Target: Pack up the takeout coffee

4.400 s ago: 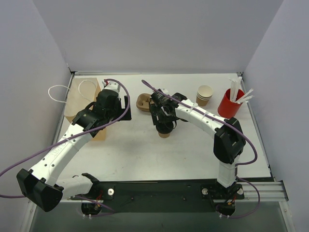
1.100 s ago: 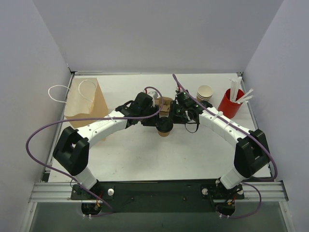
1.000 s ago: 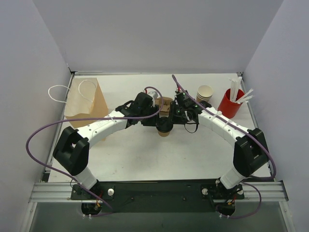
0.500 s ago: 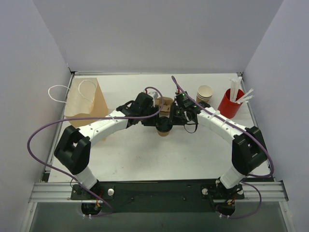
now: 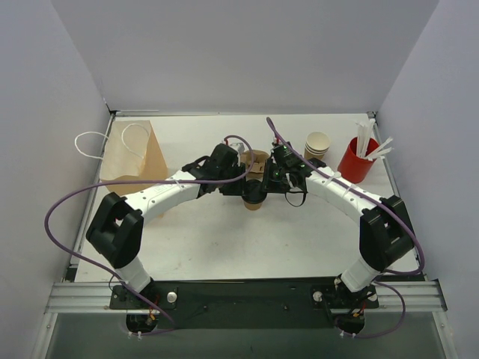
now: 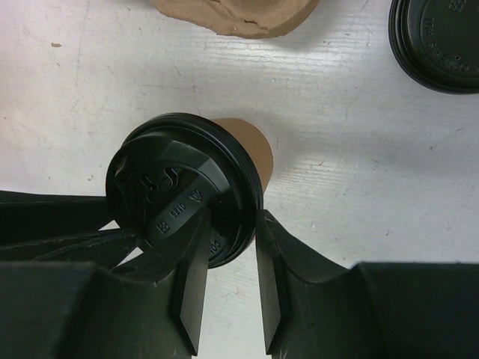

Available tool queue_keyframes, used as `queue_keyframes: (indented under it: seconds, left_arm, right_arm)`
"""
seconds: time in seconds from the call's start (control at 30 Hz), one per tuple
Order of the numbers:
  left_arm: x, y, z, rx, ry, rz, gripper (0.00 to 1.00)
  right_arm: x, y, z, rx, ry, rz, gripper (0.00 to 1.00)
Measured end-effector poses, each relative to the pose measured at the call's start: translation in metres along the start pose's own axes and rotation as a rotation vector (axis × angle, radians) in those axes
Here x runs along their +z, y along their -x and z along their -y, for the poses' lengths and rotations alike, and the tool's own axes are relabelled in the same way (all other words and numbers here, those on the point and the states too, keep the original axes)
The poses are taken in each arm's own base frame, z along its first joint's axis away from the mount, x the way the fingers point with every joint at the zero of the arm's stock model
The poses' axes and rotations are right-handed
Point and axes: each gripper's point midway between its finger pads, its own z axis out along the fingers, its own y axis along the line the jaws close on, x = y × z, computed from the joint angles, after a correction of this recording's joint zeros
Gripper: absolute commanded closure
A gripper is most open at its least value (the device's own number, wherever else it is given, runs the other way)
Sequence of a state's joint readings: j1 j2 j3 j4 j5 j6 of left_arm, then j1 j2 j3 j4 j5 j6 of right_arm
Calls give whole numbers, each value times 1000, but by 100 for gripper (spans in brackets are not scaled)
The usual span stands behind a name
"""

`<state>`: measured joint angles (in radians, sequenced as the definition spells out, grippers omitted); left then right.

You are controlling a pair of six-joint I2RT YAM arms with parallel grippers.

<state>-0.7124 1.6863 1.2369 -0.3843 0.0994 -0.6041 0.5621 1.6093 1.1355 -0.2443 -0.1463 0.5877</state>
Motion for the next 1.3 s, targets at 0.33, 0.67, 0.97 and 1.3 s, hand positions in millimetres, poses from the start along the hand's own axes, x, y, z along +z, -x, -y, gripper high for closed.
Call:
queue_keyframes:
  seconds: [0.33, 0.67, 0.97, 1.3]
  left_arm:
    - [1, 1, -1, -14, 13, 9, 61]
    - [2, 1, -2, -5, 50, 34, 61]
    - [3, 3, -4, -6, 60, 79, 61]
    - [1, 8, -1, 52, 79, 57, 55]
  right_arm:
    - [1, 0, 1, 9, 8, 19, 75]
    - [2, -2, 2, 43, 53, 95, 76]
    - [4, 1, 2, 52, 57, 132, 76]
    - [-4, -5, 2, 28, 13, 77, 62]
